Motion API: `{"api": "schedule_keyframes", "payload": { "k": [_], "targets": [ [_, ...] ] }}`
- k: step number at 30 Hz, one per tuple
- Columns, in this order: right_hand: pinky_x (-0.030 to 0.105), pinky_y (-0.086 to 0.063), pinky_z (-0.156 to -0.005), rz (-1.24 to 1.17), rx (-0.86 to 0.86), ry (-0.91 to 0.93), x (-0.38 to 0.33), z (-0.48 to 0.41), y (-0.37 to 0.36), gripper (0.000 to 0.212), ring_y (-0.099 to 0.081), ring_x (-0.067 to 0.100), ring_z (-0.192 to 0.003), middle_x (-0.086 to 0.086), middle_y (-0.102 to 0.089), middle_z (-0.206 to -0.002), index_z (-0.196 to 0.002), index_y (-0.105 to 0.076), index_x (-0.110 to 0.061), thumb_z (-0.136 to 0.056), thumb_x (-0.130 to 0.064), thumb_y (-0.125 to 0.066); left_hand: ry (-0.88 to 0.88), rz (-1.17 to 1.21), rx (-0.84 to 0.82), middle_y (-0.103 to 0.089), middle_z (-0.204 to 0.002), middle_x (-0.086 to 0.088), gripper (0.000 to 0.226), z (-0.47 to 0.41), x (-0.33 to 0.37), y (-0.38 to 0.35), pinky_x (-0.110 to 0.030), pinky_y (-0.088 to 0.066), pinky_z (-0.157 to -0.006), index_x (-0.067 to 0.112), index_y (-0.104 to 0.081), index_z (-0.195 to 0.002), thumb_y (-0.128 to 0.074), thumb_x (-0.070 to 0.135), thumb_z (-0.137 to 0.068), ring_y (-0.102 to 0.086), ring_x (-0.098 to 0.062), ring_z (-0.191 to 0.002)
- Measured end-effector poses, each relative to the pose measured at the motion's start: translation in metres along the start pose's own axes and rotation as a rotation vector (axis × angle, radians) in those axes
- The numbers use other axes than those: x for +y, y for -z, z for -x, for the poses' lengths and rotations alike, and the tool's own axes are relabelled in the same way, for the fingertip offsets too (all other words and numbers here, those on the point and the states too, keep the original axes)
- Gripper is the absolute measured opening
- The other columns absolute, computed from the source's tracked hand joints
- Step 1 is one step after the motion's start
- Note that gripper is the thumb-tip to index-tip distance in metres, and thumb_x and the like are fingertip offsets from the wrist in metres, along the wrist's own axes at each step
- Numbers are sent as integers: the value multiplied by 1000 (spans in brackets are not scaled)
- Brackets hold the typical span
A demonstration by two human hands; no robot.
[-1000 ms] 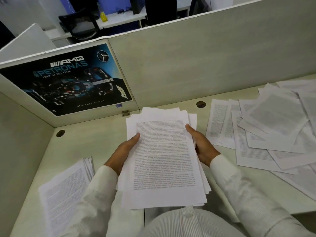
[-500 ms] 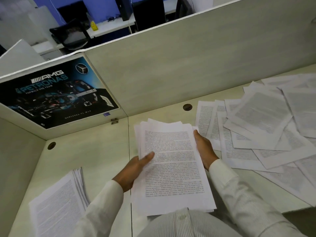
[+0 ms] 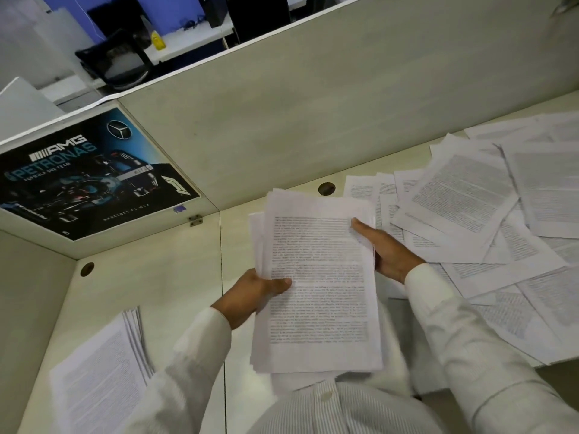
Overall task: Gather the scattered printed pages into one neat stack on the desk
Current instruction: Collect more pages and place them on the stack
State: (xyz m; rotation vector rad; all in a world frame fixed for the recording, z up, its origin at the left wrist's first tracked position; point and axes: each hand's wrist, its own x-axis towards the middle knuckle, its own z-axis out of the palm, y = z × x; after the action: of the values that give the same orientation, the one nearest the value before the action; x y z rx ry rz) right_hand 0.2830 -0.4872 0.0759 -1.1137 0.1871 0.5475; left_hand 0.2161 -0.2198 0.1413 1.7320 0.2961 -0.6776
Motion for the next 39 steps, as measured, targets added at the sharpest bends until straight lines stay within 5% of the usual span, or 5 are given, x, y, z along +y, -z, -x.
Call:
{"api": "schedule_keyframes", "payload": {
  "k": [19, 25, 32, 36, 39],
  "targets": [
    [40, -49, -102, 149, 333, 175, 27, -9, -64, 42, -58, 17, -120, -14, -66, -117, -108, -66, -34, -81, -66, -60, -580, 353, 423, -74, -99, 16, 23, 6, 48, 46, -22, -56, -76, 29, -66, -105, -70, 15, -88, -71, -6, -93],
    [54, -46, -103, -341, 264, 9, 55, -19, -123, 119, -54, 24, -127, 8, -55, -139, -142, -43, -21, -47, -89, -67, -765, 525, 328, -73, -109, 10, 32, 20, 55, 76, -32, -56, -89, 30, -65, -111, -71, 17, -83, -67, -16, -107],
    [50, -47, -105, -398, 138, 78, 63, -20, -180, 77, -60, 24, -125, 2, -62, -136, -143, -44, -36, -76, -74, -52, -609, 457, 418, -75, -95, 13, 19, 18, 18, 95, -21, -56, -74, 28, -68, -101, -73, 21, -85, -70, -11, -96],
    [48, -55, -93, -228, 269, 28, 81, -18, -186, 40, -69, 25, -105, 3, -73, -118, -128, -62, -24, -90, -34, -69, -494, 451, 534, -73, -100, 9, 15, 20, -12, 118, -24, -57, -78, 21, -67, -106, -69, 20, -91, -70, -9, -91],
    [43, -59, -85, 0, 362, 67, 92, -16, -185, 48, -70, 26, -102, 8, -71, -119, -127, -58, -17, -83, -18, -78, -436, 444, 570, -71, -96, 12, 16, 30, -37, 140, -14, -54, -65, 20, -66, -107, -68, 20, -91, -69, -3, -83]
  ]
}}
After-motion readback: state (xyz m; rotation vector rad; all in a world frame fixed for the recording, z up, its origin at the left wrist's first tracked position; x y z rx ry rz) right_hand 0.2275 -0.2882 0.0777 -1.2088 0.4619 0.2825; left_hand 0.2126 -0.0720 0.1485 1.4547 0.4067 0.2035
